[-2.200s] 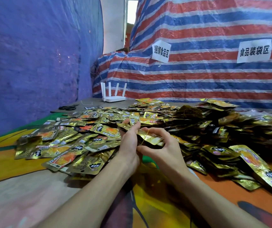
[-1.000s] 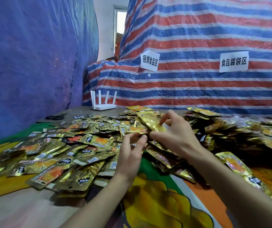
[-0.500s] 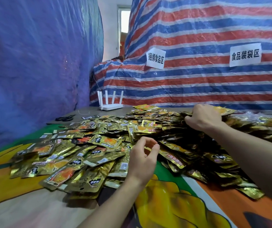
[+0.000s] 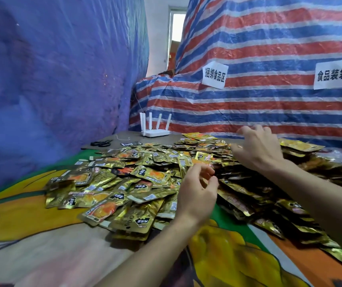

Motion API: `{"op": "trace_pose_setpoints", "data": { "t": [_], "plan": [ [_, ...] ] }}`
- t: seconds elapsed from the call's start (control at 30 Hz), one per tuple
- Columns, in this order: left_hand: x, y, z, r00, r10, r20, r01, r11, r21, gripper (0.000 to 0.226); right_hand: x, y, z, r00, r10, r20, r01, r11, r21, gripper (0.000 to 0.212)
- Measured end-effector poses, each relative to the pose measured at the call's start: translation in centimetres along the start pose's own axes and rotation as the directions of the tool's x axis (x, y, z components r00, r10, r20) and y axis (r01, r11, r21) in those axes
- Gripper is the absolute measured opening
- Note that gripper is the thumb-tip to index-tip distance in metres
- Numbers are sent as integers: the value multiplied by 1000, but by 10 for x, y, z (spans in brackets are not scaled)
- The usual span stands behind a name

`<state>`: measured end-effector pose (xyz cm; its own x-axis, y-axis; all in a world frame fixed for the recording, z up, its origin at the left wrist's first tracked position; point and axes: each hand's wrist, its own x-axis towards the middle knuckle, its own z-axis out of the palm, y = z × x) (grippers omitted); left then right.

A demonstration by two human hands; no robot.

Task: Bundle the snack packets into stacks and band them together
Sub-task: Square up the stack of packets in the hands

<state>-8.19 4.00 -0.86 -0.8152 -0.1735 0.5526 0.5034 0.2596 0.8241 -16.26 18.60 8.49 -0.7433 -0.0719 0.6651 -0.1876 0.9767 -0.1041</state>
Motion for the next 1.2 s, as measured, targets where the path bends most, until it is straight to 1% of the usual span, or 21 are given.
{"op": "trace_pose_setpoints", "data": {
  "t": [0.1,0.17,0.2,0.23,0.3,0.4,0.47,0.53,0.57,0.6,0.63,0.67,0.73,0.8,0.83,0.87,0.93,1.0,1.07,1.13,1.2],
  "plan": [
    [18,18,-28,998,49,35,-53,990,130,3,-12,-36,13,989,-128,73,116,981,154,46],
    [32,23,-58,992,94,87,-115,952,284,4,-19,-60,27,966,-207,155,165,954,250,46],
    [40,23,-75,989,95,109,-131,909,395,5,-21,-71,35,947,-247,205,179,937,299,47],
    [48,20,-92,990,69,126,-125,850,512,8,-22,-83,43,924,-279,260,180,921,347,47],
    [62,8,-126,989,-63,132,-45,731,681,14,-24,-104,60,880,-308,361,147,900,411,50],
    [76,-22,-174,948,-314,50,148,575,804,24,-22,-133,89,831,-316,458,80,882,464,55],
    [82,-46,-200,911,-410,-53,232,400,887,45,-19,-150,105,805,-307,508,34,878,477,57],
    [84,-68,-221,853,-498,-159,303,224,926,84,-16,-164,119,796,-290,531,-1,877,480,58],
    [86,-77,-230,814,-548,-194,343,184,921,102,-14,-170,126,793,-282,540,-17,876,482,58],
    [87,-85,-237,777,-594,-207,376,176,910,115,-13,-175,132,784,-273,558,-32,879,475,58],
    [89,-91,-242,752,-630,-196,387,181,904,121,-12,-180,138,768,-261,584,-44,889,456,58],
    [91,-95,-246,747,-641,-174,364,175,915,121,-11,-184,143,750,-246,614,-49,905,422,57],
    [96,-98,-249,793,-594,-134,241,105,965,101,-9,-189,153,731,-213,648,-36,937,348,47],
    [100,-93,-247,866,-497,-59,80,21,997,63,-6,-191,157,751,-183,634,-15,956,294,37],
    [101,-91,-244,887,-462,1,-4,-5,1000,49,-5,-191,157,767,-179,616,5,962,274,34],
    [101,-88,-240,894,-445,60,-85,-34,996,36,-4,-191,155,780,-190,596,38,965,258,33],
    [99,-84,-229,890,-435,135,-197,-102,975,24,-1,-192,152,797,-238,555,130,965,229,27],
    [96,-83,-219,898,-414,150,-224,-135,965,28,-2,-194,147,806,-280,521,215,959,183,22],
    [92,-81,-213,922,-362,141,-208,-153,966,28,-6,-197,142,811,-297,503,256,955,151,30],
    [89,-76,-210,945,-314,88,-132,-124,983,26,-11,-198,139,834,-291,468,229,956,186,29],
    [86,-69,-207,952,-306,24,-47,-67,997,30,-15,-195,135,880,-252,402,138,947,292,26]
  ]
}}
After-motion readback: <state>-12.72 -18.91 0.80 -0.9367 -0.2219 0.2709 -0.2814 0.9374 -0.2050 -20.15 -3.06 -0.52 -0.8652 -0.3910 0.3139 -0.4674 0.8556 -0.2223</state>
